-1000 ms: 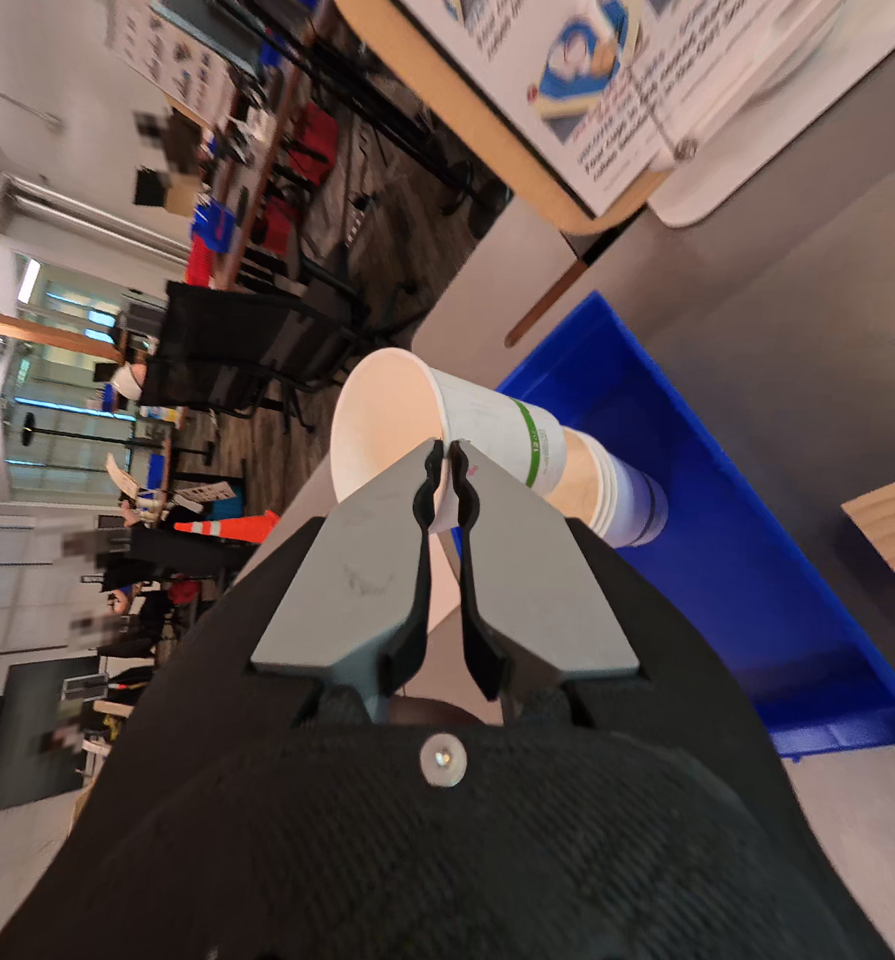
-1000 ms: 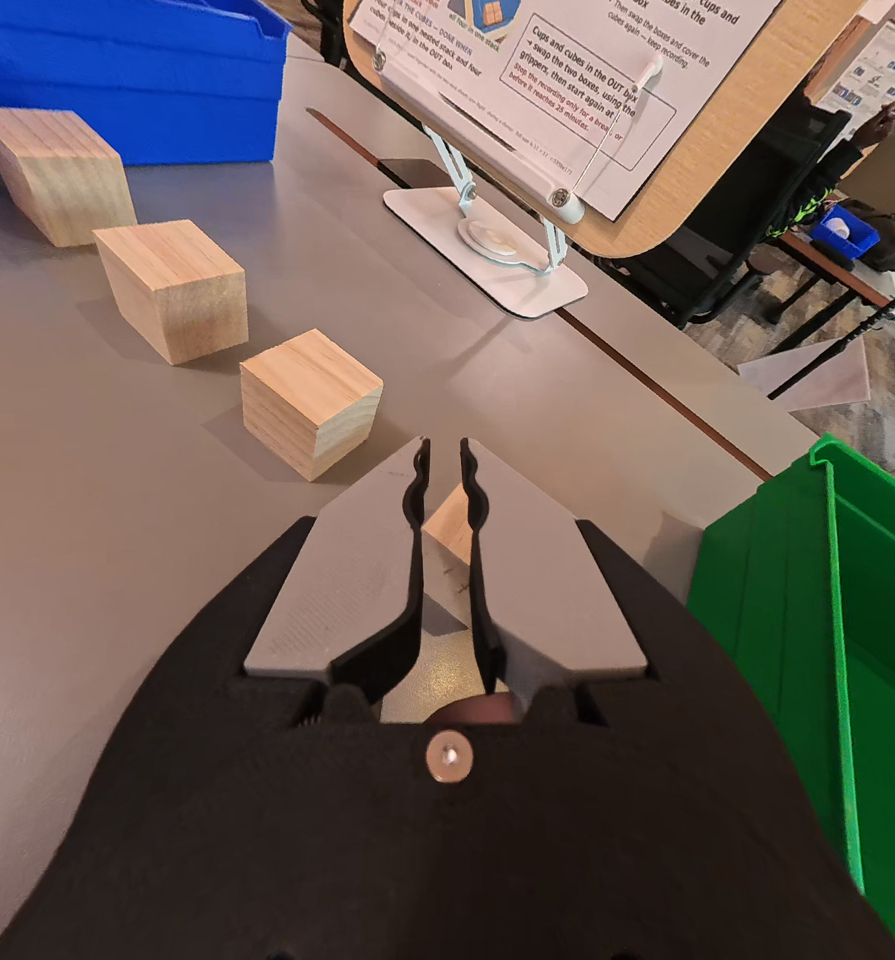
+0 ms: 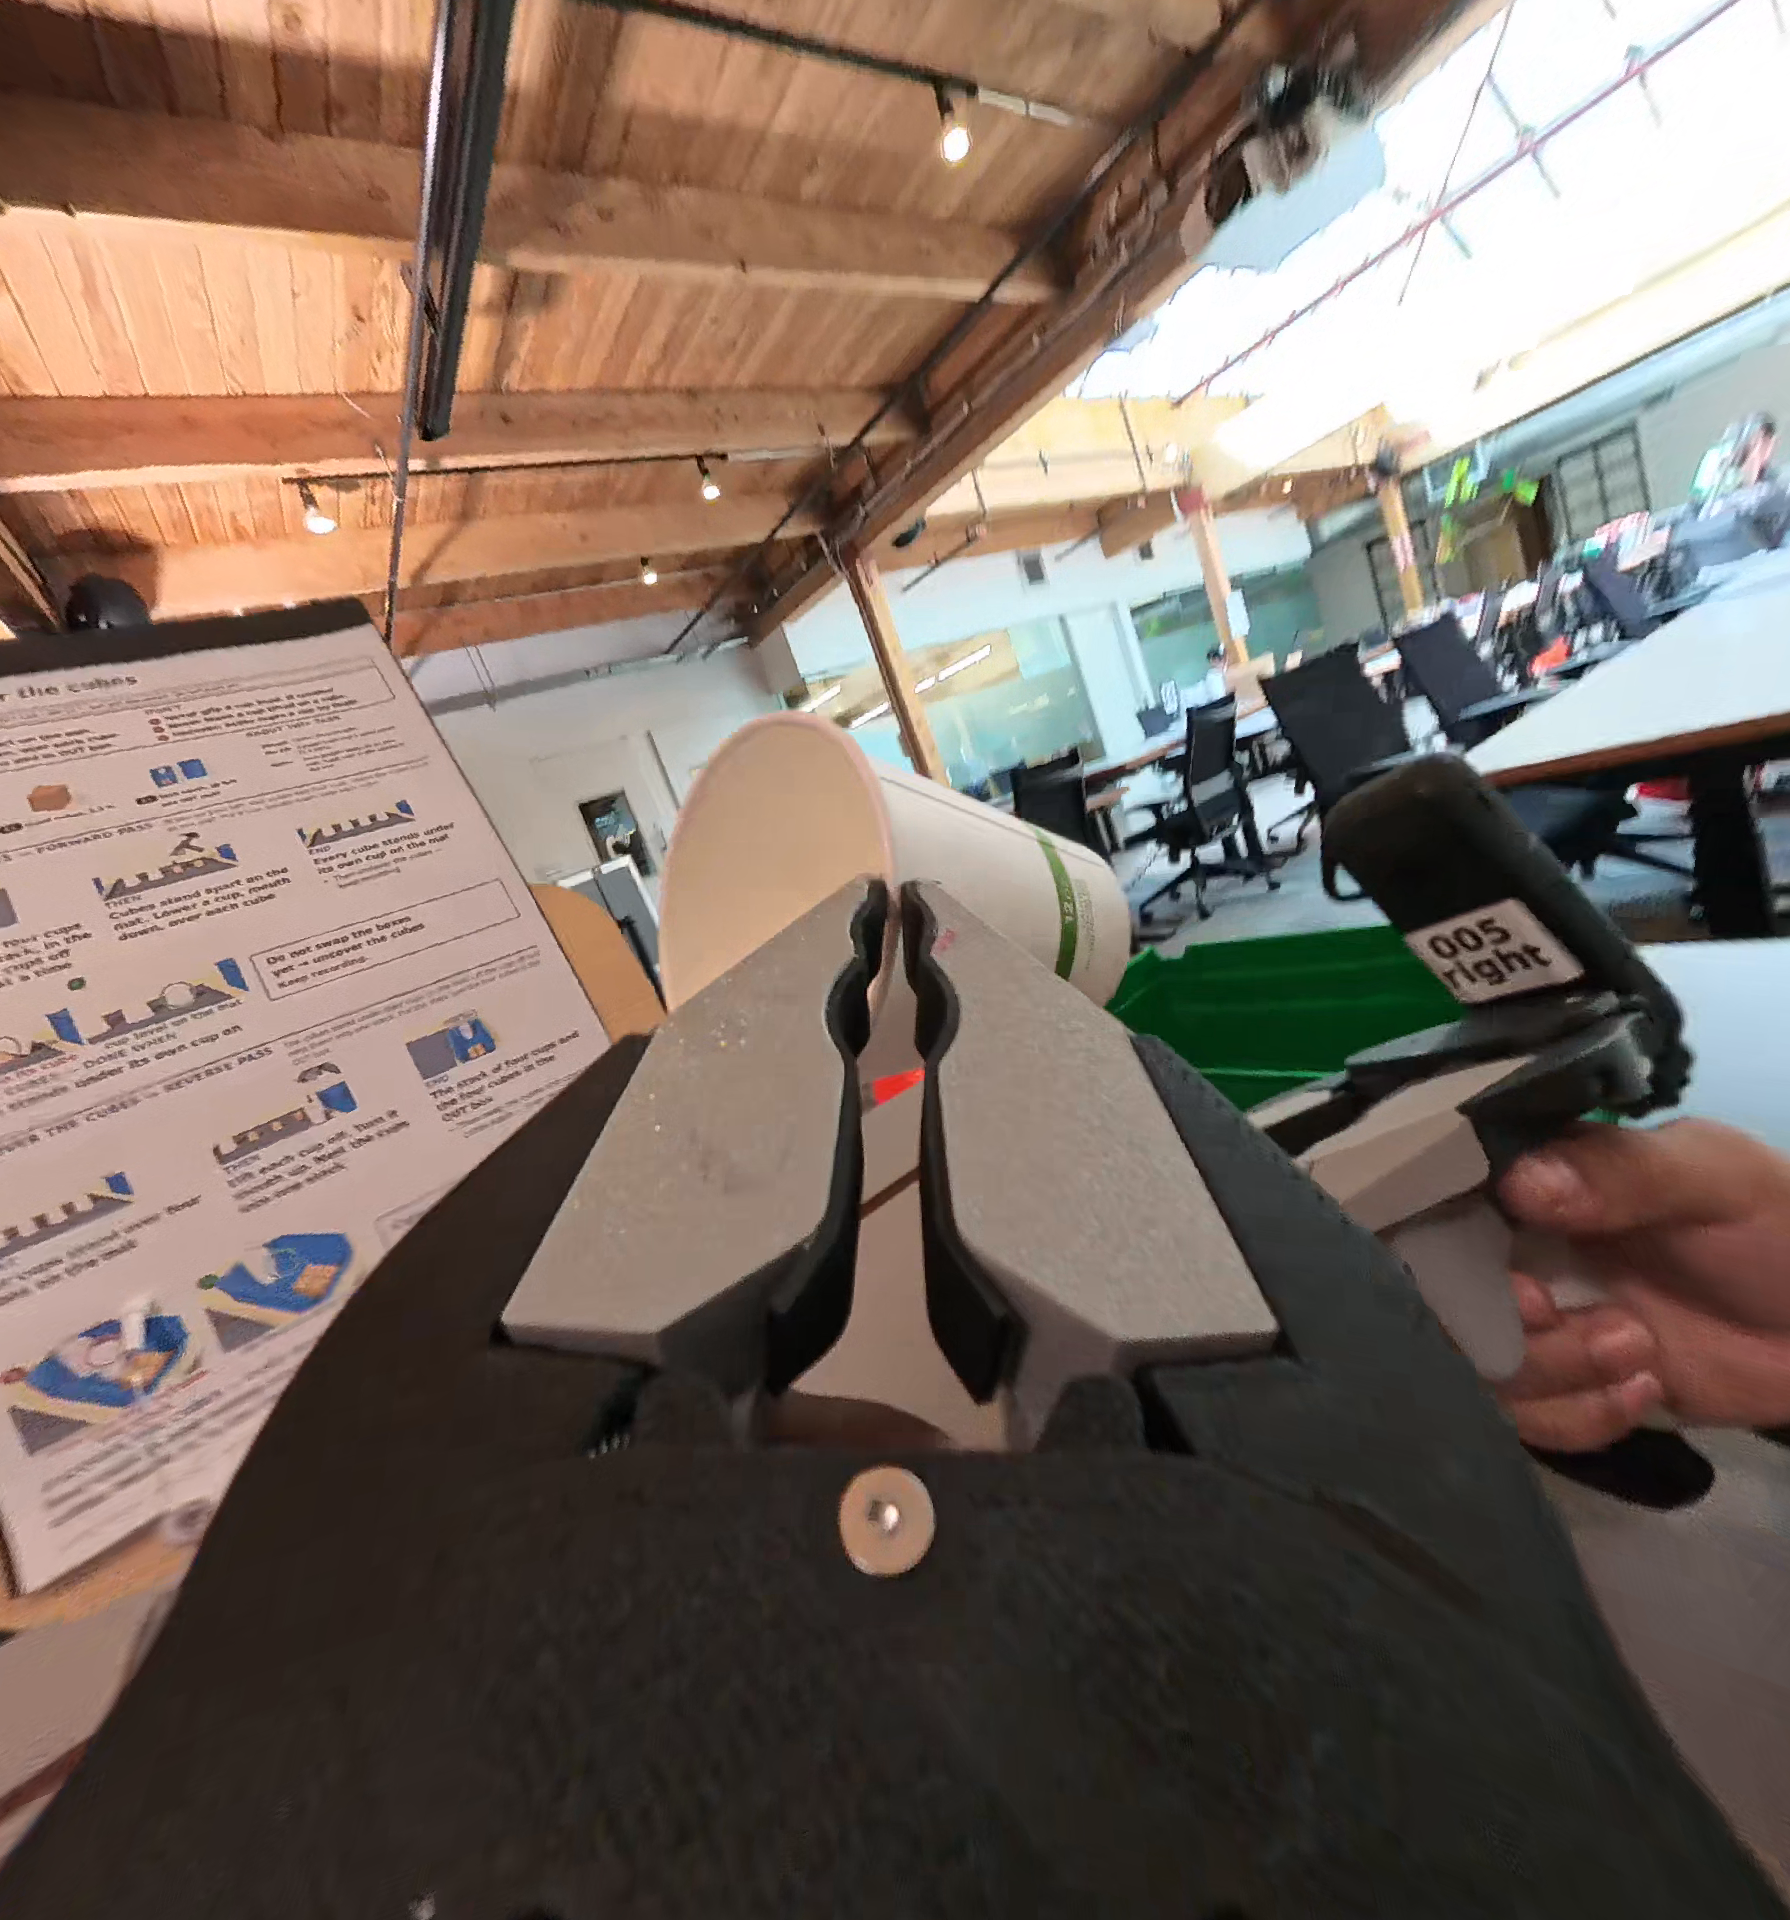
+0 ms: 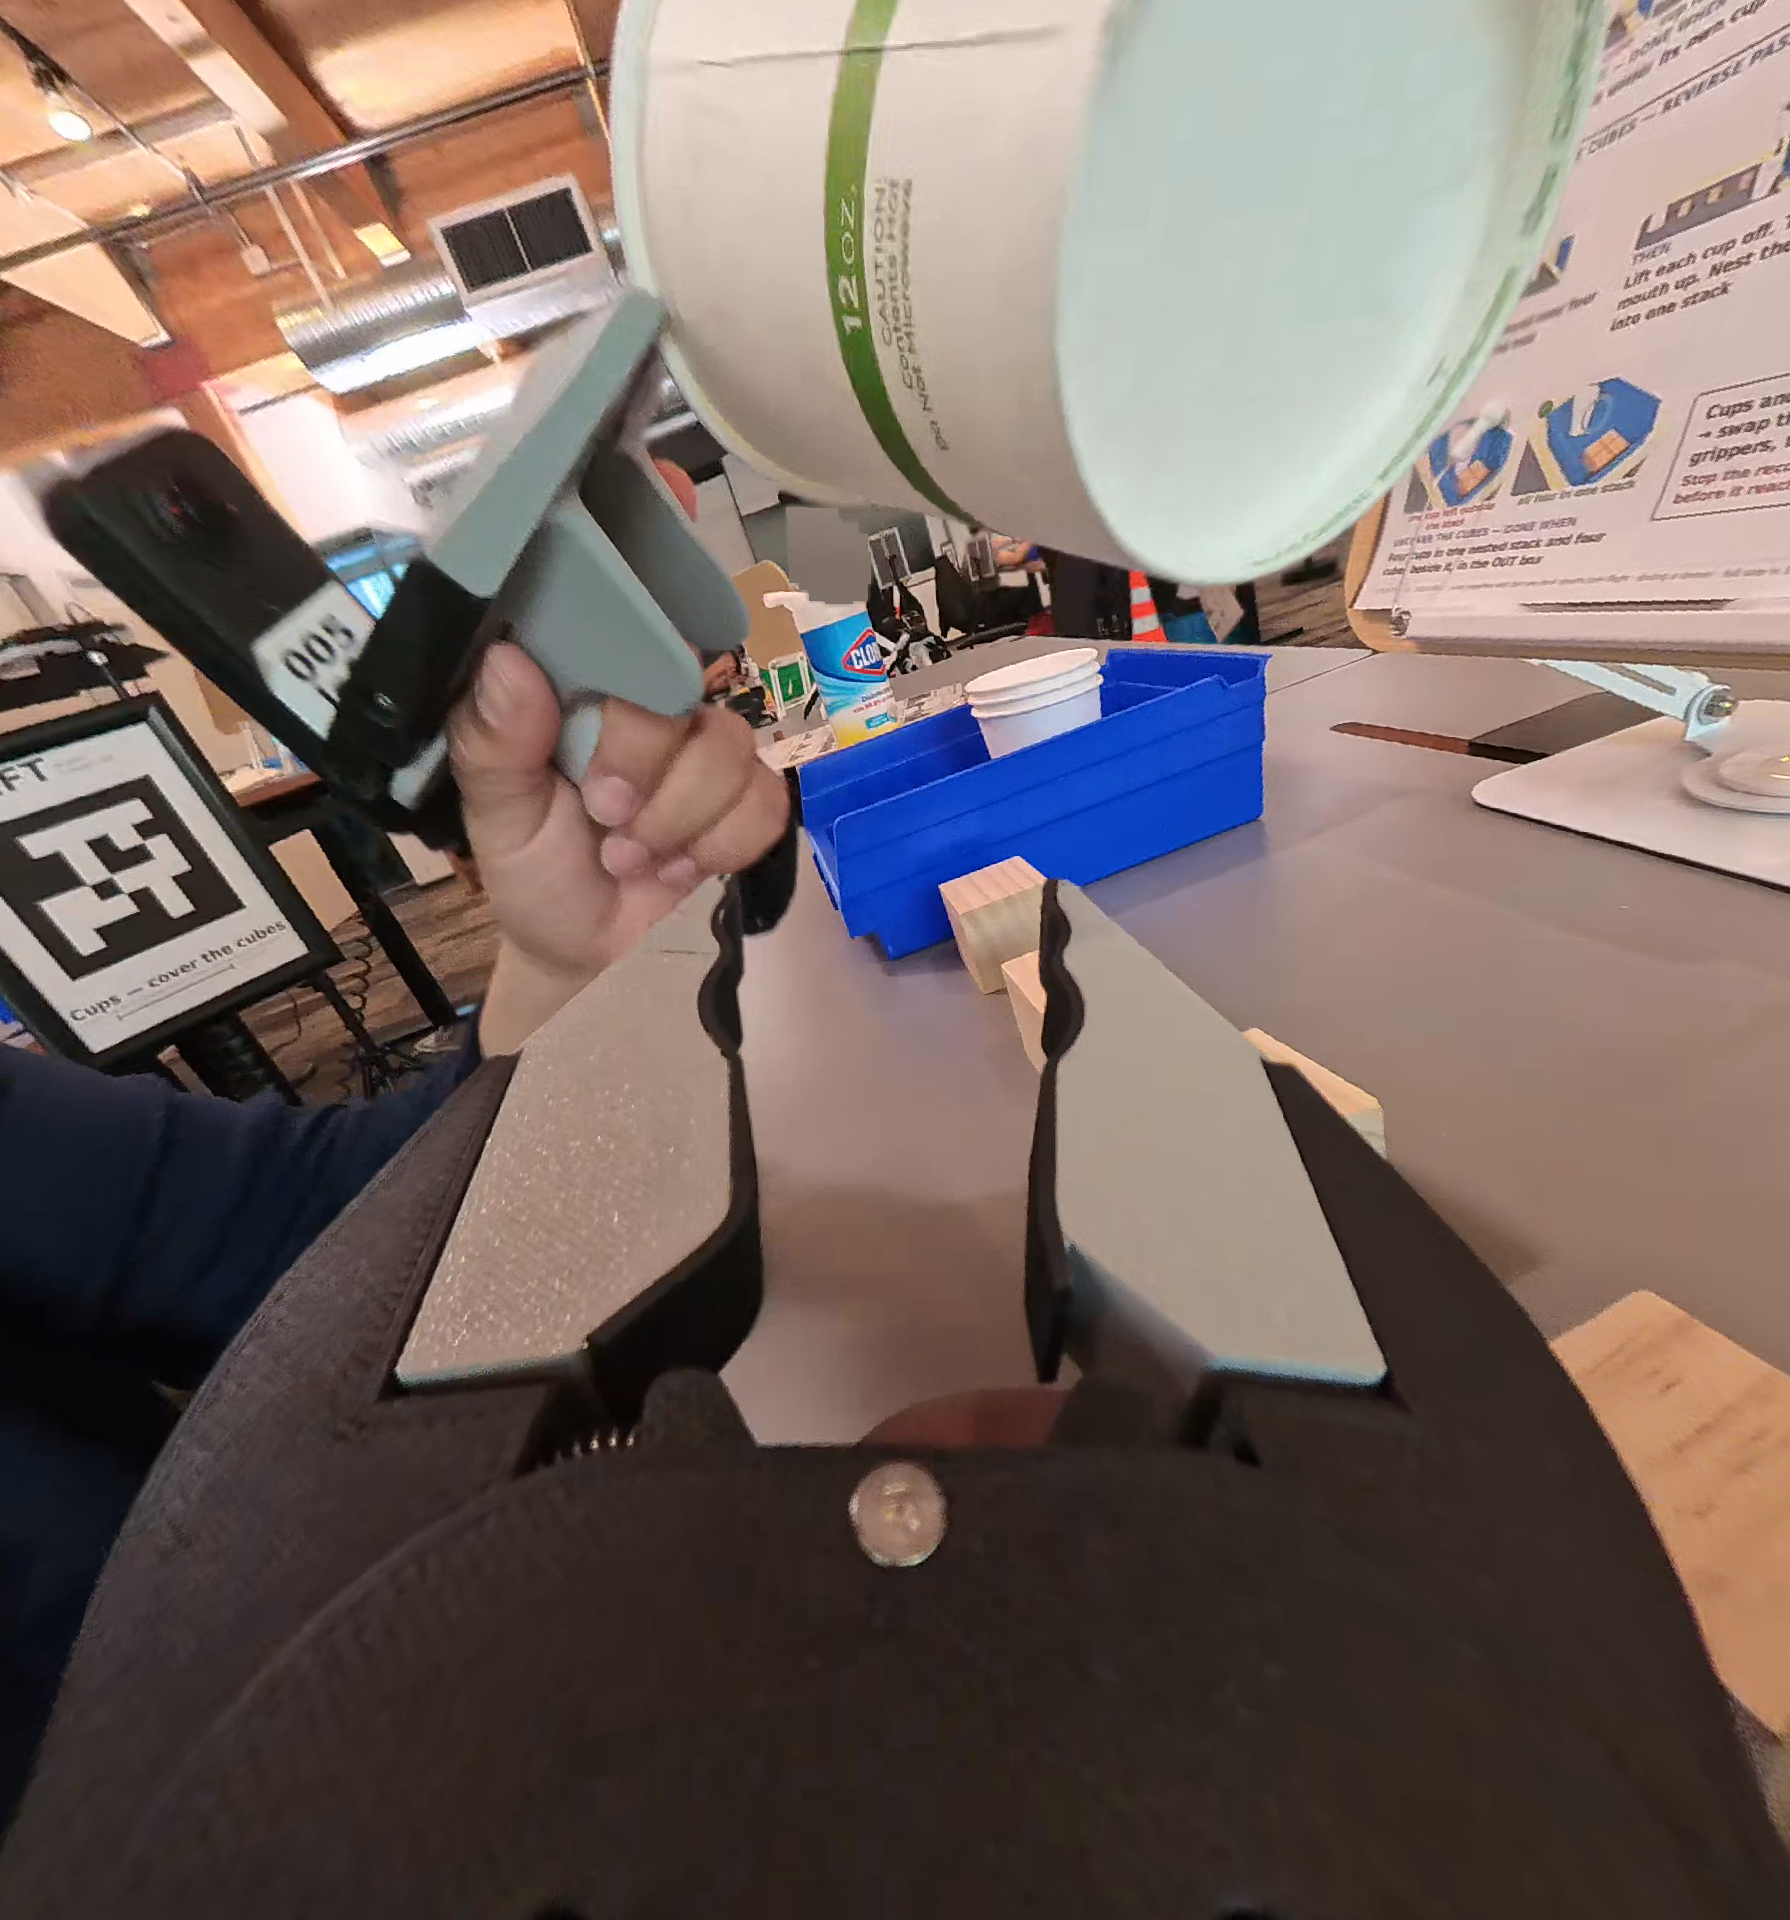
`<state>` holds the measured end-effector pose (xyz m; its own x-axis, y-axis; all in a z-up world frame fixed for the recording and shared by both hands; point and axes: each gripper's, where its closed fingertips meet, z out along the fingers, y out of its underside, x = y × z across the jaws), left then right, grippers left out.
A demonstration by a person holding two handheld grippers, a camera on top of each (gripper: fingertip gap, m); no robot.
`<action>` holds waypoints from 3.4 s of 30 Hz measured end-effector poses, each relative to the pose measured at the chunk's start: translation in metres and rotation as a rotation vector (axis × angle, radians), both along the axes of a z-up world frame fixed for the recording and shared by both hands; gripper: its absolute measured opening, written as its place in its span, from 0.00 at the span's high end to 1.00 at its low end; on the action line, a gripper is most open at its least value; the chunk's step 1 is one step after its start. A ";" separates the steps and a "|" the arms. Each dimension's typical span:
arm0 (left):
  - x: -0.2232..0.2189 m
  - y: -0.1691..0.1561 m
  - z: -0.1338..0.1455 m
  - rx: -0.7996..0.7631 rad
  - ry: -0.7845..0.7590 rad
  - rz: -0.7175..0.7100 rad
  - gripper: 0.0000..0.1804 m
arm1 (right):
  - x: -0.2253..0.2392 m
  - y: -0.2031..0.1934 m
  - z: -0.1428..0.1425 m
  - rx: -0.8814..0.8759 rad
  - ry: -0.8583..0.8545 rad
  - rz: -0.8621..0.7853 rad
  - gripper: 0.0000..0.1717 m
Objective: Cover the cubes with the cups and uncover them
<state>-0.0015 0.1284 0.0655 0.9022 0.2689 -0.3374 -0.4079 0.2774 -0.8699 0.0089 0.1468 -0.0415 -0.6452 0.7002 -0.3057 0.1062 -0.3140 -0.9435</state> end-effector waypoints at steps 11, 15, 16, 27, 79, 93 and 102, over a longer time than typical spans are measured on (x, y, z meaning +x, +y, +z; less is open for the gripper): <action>0.018 0.022 -0.038 -0.026 -0.091 -0.101 0.99 | 0.000 0.008 0.016 -0.176 0.041 0.030 0.61; 0.023 0.029 -0.048 -0.053 -0.078 -0.107 0.99 | 0.000 0.019 0.021 -0.244 0.054 0.009 0.60; 0.024 0.031 -0.052 -0.066 -0.078 -0.110 0.99 | -0.001 0.023 0.021 -0.257 0.050 0.002 0.60; 0.041 0.050 -0.087 -0.216 -0.094 -0.205 0.99 | 0.006 0.053 0.038 -0.416 0.118 -0.031 0.53; -0.020 0.054 -0.122 -0.354 -0.236 0.016 1.00 | -0.041 0.105 -0.068 0.553 -0.225 -0.717 0.49; -0.024 0.057 -0.130 -0.384 -0.246 0.026 1.00 | -0.044 0.134 -0.122 0.597 -0.481 -0.762 0.48; -0.019 0.059 -0.133 -0.399 -0.253 -0.003 0.96 | -0.039 0.120 -0.073 0.515 -0.290 -0.791 0.31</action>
<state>-0.0207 0.1879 -0.0673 0.9700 0.1598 -0.1832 -0.1691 -0.0978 -0.9807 -0.0302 0.2667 -0.1143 0.1184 0.9893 0.0854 0.2914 0.0476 -0.9554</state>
